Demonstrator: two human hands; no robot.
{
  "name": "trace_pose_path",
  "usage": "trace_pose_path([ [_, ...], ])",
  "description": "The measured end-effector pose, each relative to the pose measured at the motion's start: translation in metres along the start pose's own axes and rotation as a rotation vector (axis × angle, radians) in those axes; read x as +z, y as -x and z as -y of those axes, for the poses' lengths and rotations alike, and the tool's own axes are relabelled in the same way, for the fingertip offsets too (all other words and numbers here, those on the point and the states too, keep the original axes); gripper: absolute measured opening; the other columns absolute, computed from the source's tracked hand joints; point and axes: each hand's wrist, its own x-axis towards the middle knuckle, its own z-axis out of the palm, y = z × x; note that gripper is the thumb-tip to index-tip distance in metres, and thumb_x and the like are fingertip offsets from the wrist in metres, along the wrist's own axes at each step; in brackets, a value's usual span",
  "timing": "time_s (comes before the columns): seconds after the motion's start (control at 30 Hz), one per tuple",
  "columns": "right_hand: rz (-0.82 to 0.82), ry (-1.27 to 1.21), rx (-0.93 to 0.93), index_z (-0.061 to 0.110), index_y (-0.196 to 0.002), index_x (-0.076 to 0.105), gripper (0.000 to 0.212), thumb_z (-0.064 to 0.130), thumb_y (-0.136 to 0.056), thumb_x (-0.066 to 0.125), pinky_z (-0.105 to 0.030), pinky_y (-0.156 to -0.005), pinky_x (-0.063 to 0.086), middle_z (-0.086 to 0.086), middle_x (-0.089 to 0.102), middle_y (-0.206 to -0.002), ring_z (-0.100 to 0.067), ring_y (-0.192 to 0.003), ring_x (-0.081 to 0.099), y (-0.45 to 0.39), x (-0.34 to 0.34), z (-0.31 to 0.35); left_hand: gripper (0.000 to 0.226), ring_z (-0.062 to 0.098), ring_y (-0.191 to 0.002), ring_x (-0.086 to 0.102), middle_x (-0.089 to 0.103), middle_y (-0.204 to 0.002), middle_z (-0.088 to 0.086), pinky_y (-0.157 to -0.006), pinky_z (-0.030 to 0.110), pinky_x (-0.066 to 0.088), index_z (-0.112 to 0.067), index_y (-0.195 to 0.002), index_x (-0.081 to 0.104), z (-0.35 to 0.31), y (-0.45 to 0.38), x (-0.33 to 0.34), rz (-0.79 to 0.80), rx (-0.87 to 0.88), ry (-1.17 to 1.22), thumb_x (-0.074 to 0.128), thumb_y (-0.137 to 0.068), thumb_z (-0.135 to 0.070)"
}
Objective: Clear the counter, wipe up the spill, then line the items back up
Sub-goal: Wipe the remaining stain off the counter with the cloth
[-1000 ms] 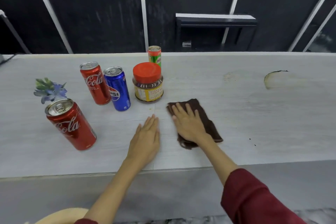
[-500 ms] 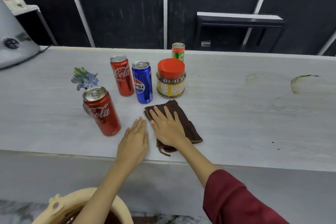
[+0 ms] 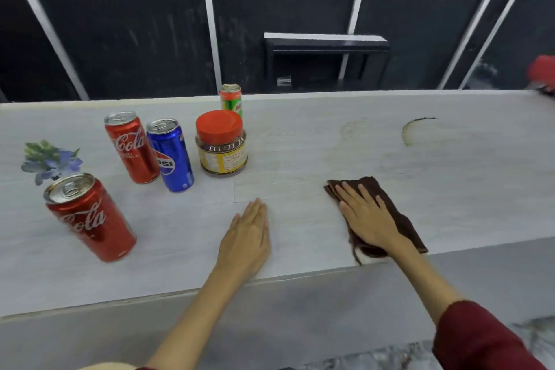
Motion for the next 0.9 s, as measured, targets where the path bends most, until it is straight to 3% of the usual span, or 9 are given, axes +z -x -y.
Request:
trace_pose_path([
  [0.1, 0.018, -0.009, -0.019, 0.033, -0.147, 0.004, 0.049, 0.041, -0.099, 0.014, -0.043, -0.117, 0.002, 0.014, 0.002, -0.158, -0.017, -0.147, -0.001, -0.017, -0.001, 0.004, 0.050, 0.011, -0.146, 0.003, 0.004, -0.158, 0.001, -0.118, 0.028, 0.002, -0.011, -0.147, 0.010, -0.026, -0.031, 0.013, 0.024, 0.053, 0.005, 0.019, -0.099, -0.020],
  [0.2, 0.041, -0.033, -0.164, 0.037, -0.146, 0.006, 0.066, 0.060, -0.084, -0.002, -0.037, -0.117, -0.001, 0.020, 0.002, -0.156, -0.008, -0.145, -0.004, 0.002, 0.001, 0.004, 0.050, 0.012, -0.146, 0.002, 0.003, -0.158, 0.001, -0.118, 0.029, 0.002, -0.010, -0.147, 0.009, -0.046, -0.061, 0.027, 0.066, 0.071, 0.011, 0.018, -0.099, -0.021],
  [0.3, 0.005, -0.038, -0.183, 0.046, -0.143, 0.007, 0.073, 0.064, -0.075, -0.010, -0.030, -0.115, -0.003, 0.030, -0.002, -0.148, 0.004, -0.137, -0.010, 0.023, -0.008, -0.049, 0.050, 0.013, -0.146, 0.002, 0.003, -0.158, 0.003, -0.119, 0.031, 0.001, -0.010, -0.147, 0.009, -0.063, -0.086, 0.039, 0.086, 0.079, 0.001, 0.018, -0.100, -0.023],
  [0.37, -0.035, -0.021, -0.101, 0.048, -0.142, 0.005, 0.074, 0.069, -0.073, -0.014, -0.031, -0.116, 0.000, 0.032, -0.003, -0.146, 0.001, -0.140, -0.008, 0.024, -0.020, -0.093, 0.050, 0.013, -0.146, 0.002, 0.003, -0.158, 0.003, -0.119, 0.031, 0.001, -0.009, -0.147, 0.009, -0.074, -0.104, 0.045, 0.093, 0.077, -0.009, 0.017, -0.100, -0.023],
  [0.43, -0.036, 0.010, 0.027, 0.047, -0.142, 0.003, 0.063, 0.065, -0.083, -0.004, -0.036, -0.117, 0.004, 0.029, -0.001, -0.150, -0.008, -0.145, -0.003, 0.011, -0.033, -0.134, 0.050, 0.012, -0.146, 0.002, 0.003, -0.158, 0.002, -0.119, 0.030, 0.001, -0.010, -0.147, 0.009, -0.086, -0.122, 0.048, 0.092, 0.070, -0.016, 0.017, -0.100, -0.023],
  [0.53, -0.020, 0.012, 0.148, 0.041, -0.145, 0.004, 0.048, 0.044, -0.099, 0.015, -0.043, -0.117, 0.004, 0.020, 0.002, -0.156, -0.017, -0.147, -0.001, -0.035, -0.046, -0.167, 0.050, 0.011, -0.146, 0.002, 0.003, -0.158, 0.000, -0.118, 0.029, 0.001, -0.011, -0.148, 0.008, -0.098, -0.144, 0.053, 0.064, 0.039, -0.005, 0.017, -0.100, -0.024],
  [0.7, 0.037, -0.027, -0.090, 0.032, -0.147, 0.006, 0.049, 0.040, -0.100, 0.016, -0.047, -0.117, 0.001, 0.013, 0.003, -0.158, -0.024, -0.147, -0.003, -0.119, -0.042, -0.126, 0.050, 0.010, -0.146, 0.003, 0.004, -0.158, 0.000, -0.119, 0.031, 0.001, -0.012, -0.147, 0.010, -0.106, -0.162, 0.062, 0.004, -0.049, -0.023, 0.019, -0.099, -0.024],
  [0.83, 0.075, -0.040, -0.329, 0.034, -0.147, 0.006, 0.051, 0.045, -0.098, 0.013, -0.043, -0.117, -0.003, 0.016, 0.002, -0.157, -0.020, -0.146, -0.006, -0.100, -0.036, -0.114, 0.050, 0.010, -0.146, 0.005, 0.006, -0.158, 0.000, -0.119, 0.032, 0.004, -0.013, -0.147, 0.012, -0.118, -0.165, 0.070, -0.040, -0.105, -0.020, 0.020, -0.099, -0.023],
  [0.9, 0.082, -0.045, -0.378, 0.038, -0.146, 0.005, 0.063, 0.057, -0.086, -0.002, -0.038, -0.116, -0.007, 0.020, 0.001, -0.156, -0.015, -0.146, -0.008, -0.078, -0.039, -0.135, 0.050, 0.009, -0.145, 0.004, 0.005, -0.158, -0.002, -0.119, 0.031, 0.004, -0.014, -0.147, 0.011, -0.130, -0.159, 0.079, -0.038, -0.109, -0.013, 0.020, -0.099, -0.023],
])
